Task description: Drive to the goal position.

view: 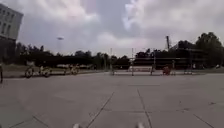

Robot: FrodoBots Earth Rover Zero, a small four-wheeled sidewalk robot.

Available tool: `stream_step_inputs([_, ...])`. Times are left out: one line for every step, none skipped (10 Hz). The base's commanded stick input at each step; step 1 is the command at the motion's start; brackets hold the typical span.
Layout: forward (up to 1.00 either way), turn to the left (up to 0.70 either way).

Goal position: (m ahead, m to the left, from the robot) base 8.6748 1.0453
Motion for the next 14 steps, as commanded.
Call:
stream_step_inputs([0.6,-0.07])
stream_step_inputs([0.6,0.0])
stream_step_inputs([0.6,0.0])
stream_step_inputs([0.6,0.0])
stream_step_inputs([0.6,0.0])
stream_step_inputs([0.6,0.0])
stream_step_inputs([0.6,0.0])
stream_step_inputs([0.6,0.0])
stream_step_inputs([0.6,0.0])
stream_step_inputs([0.6,0.0])
stream_step_inputs([0.6,0.0])
stream_step_inputs([0.6,0.0])
stream_step_inputs([0.6,0.02])
stream_step_inputs([0.6,0.05])
